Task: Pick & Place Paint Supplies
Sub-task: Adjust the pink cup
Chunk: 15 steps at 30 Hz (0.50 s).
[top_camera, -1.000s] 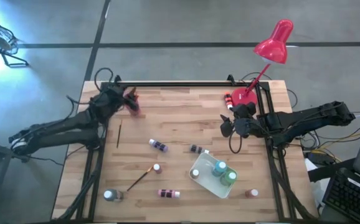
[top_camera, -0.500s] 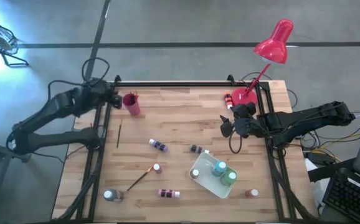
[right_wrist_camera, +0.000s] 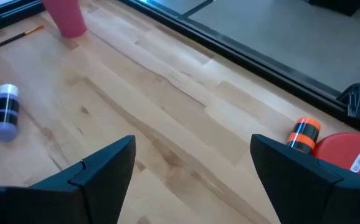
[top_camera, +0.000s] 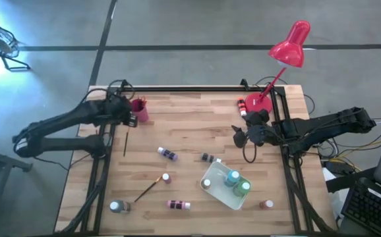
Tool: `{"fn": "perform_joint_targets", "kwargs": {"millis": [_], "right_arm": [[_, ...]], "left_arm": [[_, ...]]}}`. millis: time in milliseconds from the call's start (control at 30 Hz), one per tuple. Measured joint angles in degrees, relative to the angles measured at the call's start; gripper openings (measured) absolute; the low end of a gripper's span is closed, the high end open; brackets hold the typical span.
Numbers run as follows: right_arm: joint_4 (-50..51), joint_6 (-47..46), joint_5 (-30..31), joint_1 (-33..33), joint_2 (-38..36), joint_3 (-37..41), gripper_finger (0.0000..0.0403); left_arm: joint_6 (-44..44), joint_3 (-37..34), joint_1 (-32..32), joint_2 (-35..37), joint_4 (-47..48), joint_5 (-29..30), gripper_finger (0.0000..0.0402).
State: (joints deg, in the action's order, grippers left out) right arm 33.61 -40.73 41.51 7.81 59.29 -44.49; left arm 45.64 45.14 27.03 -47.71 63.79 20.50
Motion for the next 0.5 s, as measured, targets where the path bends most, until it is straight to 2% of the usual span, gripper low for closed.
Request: {"fn": "perform_joint_targets", "kwargs": {"millis": [300,500], "right_arm": [[0.1,1.0,0.0,0.0,0.0,0.0,0.0286],[0.0,1.0,0.0,0.0,-0.6,0.0,0.0295]], "left_arm": [[3.7,-6.3,-1.5,-1.6,0.2,-1.1,0.0148],[2.0,-9.9,-3.1,-1.7,0.1,-2.7,0.0149]]}}
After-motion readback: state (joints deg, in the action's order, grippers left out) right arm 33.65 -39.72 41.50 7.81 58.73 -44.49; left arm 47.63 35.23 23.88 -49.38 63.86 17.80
